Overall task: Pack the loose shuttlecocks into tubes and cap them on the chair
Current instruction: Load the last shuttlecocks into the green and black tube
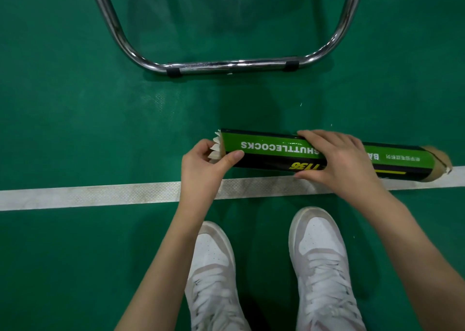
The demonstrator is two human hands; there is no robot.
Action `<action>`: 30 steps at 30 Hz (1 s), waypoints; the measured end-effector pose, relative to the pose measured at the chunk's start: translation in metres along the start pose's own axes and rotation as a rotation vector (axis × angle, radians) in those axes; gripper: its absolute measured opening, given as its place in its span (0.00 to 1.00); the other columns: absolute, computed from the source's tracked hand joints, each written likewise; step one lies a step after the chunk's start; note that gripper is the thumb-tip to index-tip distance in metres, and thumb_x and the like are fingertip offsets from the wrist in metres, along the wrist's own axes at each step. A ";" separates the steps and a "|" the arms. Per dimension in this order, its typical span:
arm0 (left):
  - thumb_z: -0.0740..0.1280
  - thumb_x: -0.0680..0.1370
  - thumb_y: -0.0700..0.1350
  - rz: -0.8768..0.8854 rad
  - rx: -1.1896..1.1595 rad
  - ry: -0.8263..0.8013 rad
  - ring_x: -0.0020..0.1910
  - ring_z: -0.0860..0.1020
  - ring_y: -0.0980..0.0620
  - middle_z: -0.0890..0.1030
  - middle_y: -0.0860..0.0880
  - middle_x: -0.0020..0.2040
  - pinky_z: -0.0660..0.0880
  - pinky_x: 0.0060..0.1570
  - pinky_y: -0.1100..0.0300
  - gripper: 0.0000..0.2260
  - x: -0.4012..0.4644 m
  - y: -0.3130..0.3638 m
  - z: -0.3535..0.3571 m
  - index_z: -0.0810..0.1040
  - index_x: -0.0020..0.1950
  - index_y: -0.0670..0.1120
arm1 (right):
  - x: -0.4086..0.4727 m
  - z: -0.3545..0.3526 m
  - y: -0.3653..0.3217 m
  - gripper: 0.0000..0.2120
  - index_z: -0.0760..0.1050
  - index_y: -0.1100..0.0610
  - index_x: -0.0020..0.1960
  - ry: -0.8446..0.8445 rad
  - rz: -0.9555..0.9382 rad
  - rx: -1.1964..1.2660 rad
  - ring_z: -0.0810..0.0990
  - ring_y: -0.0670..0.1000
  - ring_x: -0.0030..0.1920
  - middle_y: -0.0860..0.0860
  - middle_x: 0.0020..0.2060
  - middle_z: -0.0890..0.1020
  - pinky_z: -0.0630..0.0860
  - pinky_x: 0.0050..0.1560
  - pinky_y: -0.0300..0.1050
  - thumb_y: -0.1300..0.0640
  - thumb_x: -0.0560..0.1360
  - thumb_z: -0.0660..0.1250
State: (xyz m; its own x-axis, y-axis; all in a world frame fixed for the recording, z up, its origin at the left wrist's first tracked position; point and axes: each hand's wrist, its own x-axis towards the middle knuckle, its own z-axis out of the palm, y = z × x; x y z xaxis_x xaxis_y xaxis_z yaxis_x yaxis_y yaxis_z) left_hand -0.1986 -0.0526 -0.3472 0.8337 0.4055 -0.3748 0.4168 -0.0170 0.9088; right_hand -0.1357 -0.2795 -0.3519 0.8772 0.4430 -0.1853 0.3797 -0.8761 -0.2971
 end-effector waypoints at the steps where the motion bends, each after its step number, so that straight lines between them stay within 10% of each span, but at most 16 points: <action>1: 0.75 0.69 0.42 -0.011 -0.011 -0.009 0.37 0.79 0.57 0.83 0.53 0.37 0.75 0.41 0.66 0.10 0.000 -0.001 -0.002 0.78 0.44 0.40 | 0.001 0.001 -0.001 0.39 0.69 0.53 0.68 -0.001 -0.004 0.000 0.74 0.59 0.61 0.55 0.61 0.77 0.64 0.63 0.57 0.41 0.61 0.74; 17: 0.65 0.77 0.43 -0.158 -0.052 -0.329 0.45 0.79 0.66 0.83 0.55 0.47 0.69 0.42 0.79 0.06 0.003 -0.003 -0.008 0.81 0.50 0.47 | 0.001 0.004 0.000 0.39 0.70 0.54 0.67 0.013 -0.045 -0.033 0.75 0.60 0.59 0.56 0.59 0.78 0.66 0.61 0.58 0.42 0.60 0.75; 30: 0.61 0.74 0.46 -0.309 -0.213 -0.597 0.56 0.79 0.53 0.83 0.53 0.52 0.71 0.63 0.52 0.12 0.002 -0.001 -0.015 0.77 0.56 0.48 | -0.004 0.004 0.003 0.38 0.71 0.54 0.66 0.055 -0.086 -0.041 0.76 0.59 0.57 0.54 0.57 0.79 0.67 0.59 0.57 0.44 0.59 0.77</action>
State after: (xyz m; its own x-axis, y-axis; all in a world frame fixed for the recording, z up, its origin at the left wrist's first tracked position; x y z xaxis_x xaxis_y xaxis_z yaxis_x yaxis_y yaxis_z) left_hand -0.2028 -0.0376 -0.3460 0.7701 -0.2087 -0.6028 0.6376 0.2221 0.7376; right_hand -0.1392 -0.2827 -0.3556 0.8552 0.5066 -0.1090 0.4647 -0.8429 -0.2713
